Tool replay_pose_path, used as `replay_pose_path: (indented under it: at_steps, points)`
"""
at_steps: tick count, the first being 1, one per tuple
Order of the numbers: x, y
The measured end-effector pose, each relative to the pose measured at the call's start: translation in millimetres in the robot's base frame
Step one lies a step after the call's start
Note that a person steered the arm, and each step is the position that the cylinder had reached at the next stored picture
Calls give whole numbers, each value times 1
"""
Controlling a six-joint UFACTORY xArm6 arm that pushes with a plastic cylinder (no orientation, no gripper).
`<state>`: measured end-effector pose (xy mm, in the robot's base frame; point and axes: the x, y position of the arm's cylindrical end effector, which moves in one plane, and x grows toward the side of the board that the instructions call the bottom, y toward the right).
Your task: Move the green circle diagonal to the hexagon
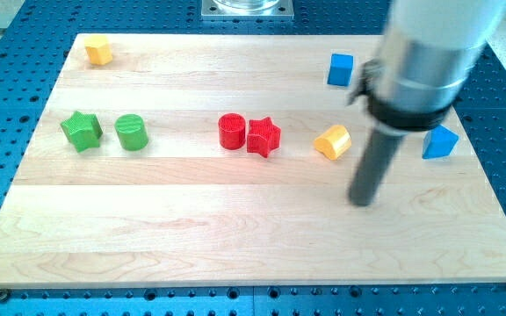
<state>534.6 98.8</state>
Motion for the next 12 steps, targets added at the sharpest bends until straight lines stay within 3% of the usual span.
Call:
replay_pose_path:
  at_steps: [1, 2, 3, 5, 6, 7, 8, 9, 10, 11, 12]
  points:
    - [3, -90]
    - [-18, -101]
    - [-25, -98]
    - [-73, -28]
    - [-88, -111]
    - [-94, -147]
    - [-94, -179]
    - [-66, -153]
    - [-89, -198]
    - [-81, -224]
    - [-101, -157]
